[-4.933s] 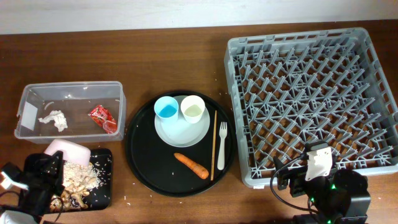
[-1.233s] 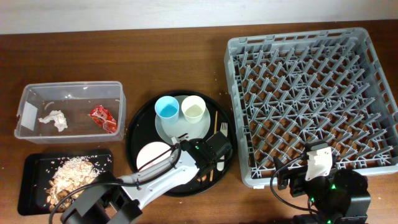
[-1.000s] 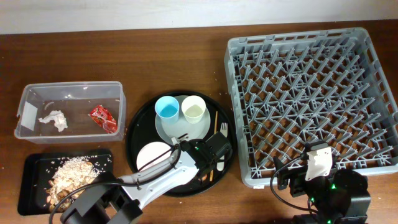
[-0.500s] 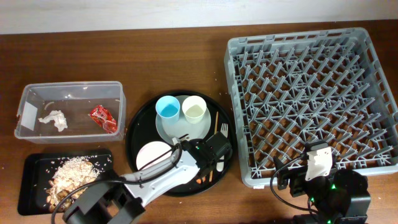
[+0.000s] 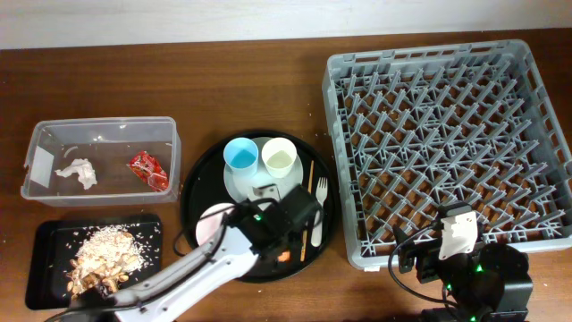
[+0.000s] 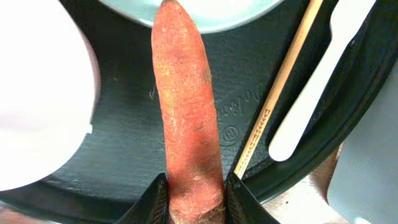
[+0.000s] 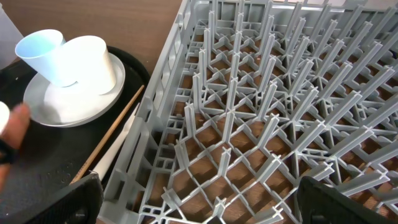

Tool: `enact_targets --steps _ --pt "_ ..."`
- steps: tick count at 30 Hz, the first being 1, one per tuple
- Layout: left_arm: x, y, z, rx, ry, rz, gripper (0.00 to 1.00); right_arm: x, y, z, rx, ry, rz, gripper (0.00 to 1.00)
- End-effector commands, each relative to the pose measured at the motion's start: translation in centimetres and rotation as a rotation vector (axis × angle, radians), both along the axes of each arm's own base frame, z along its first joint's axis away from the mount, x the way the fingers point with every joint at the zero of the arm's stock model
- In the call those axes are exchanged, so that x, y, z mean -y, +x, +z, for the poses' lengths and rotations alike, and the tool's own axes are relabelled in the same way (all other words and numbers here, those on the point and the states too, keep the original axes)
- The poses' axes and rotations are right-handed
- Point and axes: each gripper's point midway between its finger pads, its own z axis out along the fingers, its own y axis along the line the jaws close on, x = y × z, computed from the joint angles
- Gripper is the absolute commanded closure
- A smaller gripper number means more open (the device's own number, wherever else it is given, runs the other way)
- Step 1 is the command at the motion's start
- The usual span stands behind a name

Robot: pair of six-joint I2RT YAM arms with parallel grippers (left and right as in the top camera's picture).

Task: Sort waste into correct bins and load items into the dishwasher rack
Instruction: 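Carry the carrot left and drop it into the clear bin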

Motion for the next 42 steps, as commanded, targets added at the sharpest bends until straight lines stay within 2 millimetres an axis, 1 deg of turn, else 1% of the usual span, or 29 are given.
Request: enact_targets --steps 1,5,6,7,9,10,12,15,16,18,19,20,21,24,26,29,30,31,32,33,34,35,36,37,39,40,41,42 --pt "-0.9 2.7 3.9 0.085 -0.049 0.001 0.82 0.1 0.0 0.4 0.010 0.010 -0.011 0.01" --pt "-5.7 5.9 6.6 0.139 -0.060 0.130 0.83 0.1 0.0 0.4 0.010 0.010 -0.011 0.01" --pt "-7.6 6.8 7.3 0.161 -0.066 0.192 0.83 0.1 0.0 0.4 0.009 0.010 -0.011 0.01" --pt "-8.9 7.4 7.8 0.177 -0.067 0.227 0.83 0.1 0.0 0.4 0.010 0.010 -0.011 0.01" --pt "-12.1 8.5 8.6 0.209 -0.066 0.323 0.82 0.1 0.0 0.4 0.009 0.010 -0.011 0.01" --pt "-13.7 9.0 8.8 0.220 -0.064 0.373 0.82 0.1 0.0 0.4 0.010 0.010 -0.011 0.01" --pt "-18.2 10.1 9.1 0.245 -0.056 0.525 0.82 0.1 0.0 0.4 0.009 0.010 -0.011 0.01" --pt "-23.0 11.3 9.6 0.299 -0.044 0.676 0.82 0.1 0.0 0.4 0.009 0.010 -0.011 0.01" --pt "-24.9 11.9 9.9 0.332 -0.038 0.735 0.82 0.1 0.0 0.4 0.009 0.010 -0.011 0.01" --pt "-27.1 12.5 9.9 0.358 -0.033 0.798 0.82 0.1 0.0 0.4 0.010 0.010 -0.011 0.01" --pt "-28.5 12.9 9.5 0.361 -0.027 0.837 0.82 0.1 0.0 0.4 0.009 0.010 -0.011 0.01" --pt "-29.2 13.1 9.1 0.358 -0.023 0.855 0.82 0.1 0.0 0.4 0.010 0.010 -0.011 0.01" --pt "-30.1 13.7 8.3 0.350 -0.017 0.878 0.82 0.1 0.0 0.4 0.010 0.010 -0.011 0.01" --pt "-32.1 15.2 6.0 0.338 -0.006 0.925 0.82 0.1 0.0 0.4 0.009 0.010 -0.011 0.01" --pt "-32.9 15.9 4.7 0.326 0.000 0.941 0.82 0.1 0.0 0.4 0.010 0.010 -0.011 0.01" --pt "-33.3 16.3 3.2 0.302 0.007 0.947 0.81 0.1 0.0 0.4 0.010 0.010 -0.011 0.01" --pt "-33.4 16.5 3.0 0.304 0.007 0.947 0.73 0.1 0.0 0.4 0.009 0.010 -0.011 0.01" --pt "-33.4 16.6 3.1 0.310 0.005 0.947 0.62 0.1 0.0 0.4 0.009 0.010 -0.011 0.01" --pt "-33.4 16.8 3.2 0.319 0.003 0.946 0.57 0.1 0.0 0.4 0.009 0.010 -0.011 0.01" --pt "-33.4 16.9 3.4 0.326 0.001 0.946 0.47 0.1 0.0 0.4 0.009 0.010 -0.011 0.02" --pt "-33.5 17.0 3.4 0.328 0.001 0.946 0.44 0.1 0.0 0.4 0.009 0.010 -0.011 0.01" --pt "-33.5 17.0 3.6 0.333 0.001 0.942 0.38 0.1 0.0 0.4 0.009 0.010 -0.011 0.01" --pt "-33.4 17.1 4.0 0.342 0.001 0.935 0.37 0.1 0.0 0.4 0.009 0.010 -0.011 0.01" --pt "-33.3 17.3 5.1 0.367 -0.001 0.897 0.38 0.1 0.0 0.4 0.010 0.010 -0.011 0.01" --pt "-32.8 17.4 8.0 0.418 -0.013 0.826 0.39 0.1 0.0 0.4 0.009 0.010 -0.011 0.01" --pt "-32.3 16.9 9.9 0.437 -0.022 0.796 0.39 0.1 0.0 0.4 0.010 0.010 -0.011 0.01" --pt "-31.4 15.8 11.6 0.438 -0.045 0.756 0.39 0.1 0.0 0.4 0.009 0.010 -0.011 0.01" --pt "-30.2 14.6 12.7 0.427 -0.079 0.713 0.38 0.1 0.0 0.4 0.009 0.010 -0.011 0.01"
